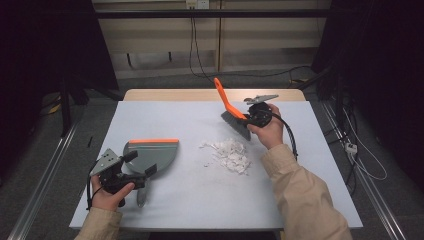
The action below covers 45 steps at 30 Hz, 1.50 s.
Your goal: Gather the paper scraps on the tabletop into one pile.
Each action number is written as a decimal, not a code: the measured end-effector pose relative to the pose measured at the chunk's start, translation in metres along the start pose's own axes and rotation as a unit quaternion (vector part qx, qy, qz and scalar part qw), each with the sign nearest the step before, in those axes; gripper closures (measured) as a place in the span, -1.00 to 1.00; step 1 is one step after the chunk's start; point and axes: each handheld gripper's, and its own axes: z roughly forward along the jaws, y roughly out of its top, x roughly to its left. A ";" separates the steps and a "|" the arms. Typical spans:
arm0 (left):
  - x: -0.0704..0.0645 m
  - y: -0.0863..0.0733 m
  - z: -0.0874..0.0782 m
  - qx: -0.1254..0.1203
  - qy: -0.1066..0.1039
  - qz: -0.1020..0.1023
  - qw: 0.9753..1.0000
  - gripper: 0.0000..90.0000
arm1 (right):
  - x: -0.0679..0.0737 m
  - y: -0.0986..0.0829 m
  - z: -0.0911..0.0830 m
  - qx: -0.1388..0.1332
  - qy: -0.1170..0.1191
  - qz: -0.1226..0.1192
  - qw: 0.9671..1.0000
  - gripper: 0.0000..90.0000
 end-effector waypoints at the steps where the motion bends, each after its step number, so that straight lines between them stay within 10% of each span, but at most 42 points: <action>1: 0.000 0.000 0.000 0.001 0.001 0.000 1.000 -0.86 | 0.000 0.002 0.006 -0.007 0.010 0.005 1.000 0.59; 11: 0.005 0.000 -0.006 -0.006 0.019 -0.010 1.000 -0.86 | 0.012 0.022 0.052 0.044 0.026 -0.087 0.995 0.59; 21: 0.003 -0.001 -0.007 -0.003 0.016 -0.003 1.000 -0.86 | 0.027 0.009 0.019 0.084 0.099 -0.193 0.973 0.59; 24: 0.002 0.000 -0.007 -0.002 0.015 -0.001 1.000 -0.86 | 0.025 0.005 0.002 0.078 0.103 -0.189 0.973 0.59; 31: 0.000 0.001 -0.007 -0.005 0.012 -0.002 1.000 -0.86 | 0.014 0.011 -0.006 0.041 0.058 -0.143 0.987 0.59; 37: 0.005 0.000 -0.010 -0.006 0.012 -0.003 1.000 -0.86 | 0.007 -0.002 0.005 0.078 0.000 -0.148 0.986 0.59; 45: 0.006 0.001 -0.008 -0.004 0.001 0.001 1.000 -0.86 | 0.023 -0.014 -0.012 0.085 0.053 -0.162 0.982 0.59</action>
